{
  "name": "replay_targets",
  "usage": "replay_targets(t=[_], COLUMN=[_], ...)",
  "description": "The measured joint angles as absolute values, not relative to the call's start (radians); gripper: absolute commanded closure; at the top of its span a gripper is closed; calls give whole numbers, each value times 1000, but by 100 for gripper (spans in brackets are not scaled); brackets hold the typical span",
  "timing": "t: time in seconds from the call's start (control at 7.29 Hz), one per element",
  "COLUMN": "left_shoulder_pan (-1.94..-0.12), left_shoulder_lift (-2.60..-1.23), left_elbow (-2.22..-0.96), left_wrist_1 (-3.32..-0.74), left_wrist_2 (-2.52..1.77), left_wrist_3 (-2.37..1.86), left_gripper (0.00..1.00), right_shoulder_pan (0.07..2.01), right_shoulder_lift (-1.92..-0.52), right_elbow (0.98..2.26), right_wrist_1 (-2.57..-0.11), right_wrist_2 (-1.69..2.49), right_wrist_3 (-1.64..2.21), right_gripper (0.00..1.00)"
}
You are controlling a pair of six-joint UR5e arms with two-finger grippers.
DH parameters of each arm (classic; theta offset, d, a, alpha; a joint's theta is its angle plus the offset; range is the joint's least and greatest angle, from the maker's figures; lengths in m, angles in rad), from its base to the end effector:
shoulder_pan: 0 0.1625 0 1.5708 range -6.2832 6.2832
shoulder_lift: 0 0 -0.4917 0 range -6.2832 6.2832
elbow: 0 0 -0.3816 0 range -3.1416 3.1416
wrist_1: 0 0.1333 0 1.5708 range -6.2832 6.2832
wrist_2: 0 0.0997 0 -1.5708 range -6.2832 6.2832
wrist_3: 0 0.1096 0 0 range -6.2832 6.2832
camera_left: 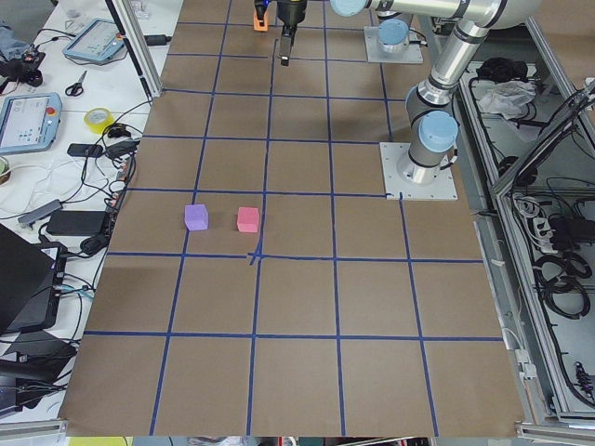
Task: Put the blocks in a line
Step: 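Carry the orange cube with the right gripper toward the table centre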
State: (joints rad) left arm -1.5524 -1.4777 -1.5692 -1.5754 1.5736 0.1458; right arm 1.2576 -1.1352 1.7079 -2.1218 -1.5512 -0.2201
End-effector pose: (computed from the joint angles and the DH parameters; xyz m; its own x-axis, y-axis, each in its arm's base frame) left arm -0.1248 -0.4457 0.5880 -0.9919 0.1262 -0.0158 0.1271 0.9879 -0.0886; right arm -0.0639 -0.6368 0.2898 -0.9953 0.0934 -0.0239 0.0930 0.9955 0.0169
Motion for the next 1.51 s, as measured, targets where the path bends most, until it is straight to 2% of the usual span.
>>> replay_targets(t=[0.27,0.69,1.24,1.51], left_shoulder_pan=[-1552,-1552,-1552,-1552], left_shoulder_lift=[-1476,-1474,-1476,-1477], left_elbow=[-1570,-1572,-1574,-1573], left_wrist_1=[-1576,-1576,-1576,-1576], left_wrist_2=[1573,1573,1574,1573], left_wrist_3=[146,146,144,144], left_gripper=[0,0,0,0], right_shoulder_pan=[1388,1625,1868,1939], right_shoulder_lift=[-1180,-1178,-1054,-971], right_elbow=[1647,1587,1494,1435], right_wrist_1=[-2010,-1983,-2066,-2102], right_wrist_2=[-1553,-1552,-1554,-1562], right_wrist_3=[-8,361,599,578], right_gripper=[100,100,100,100])
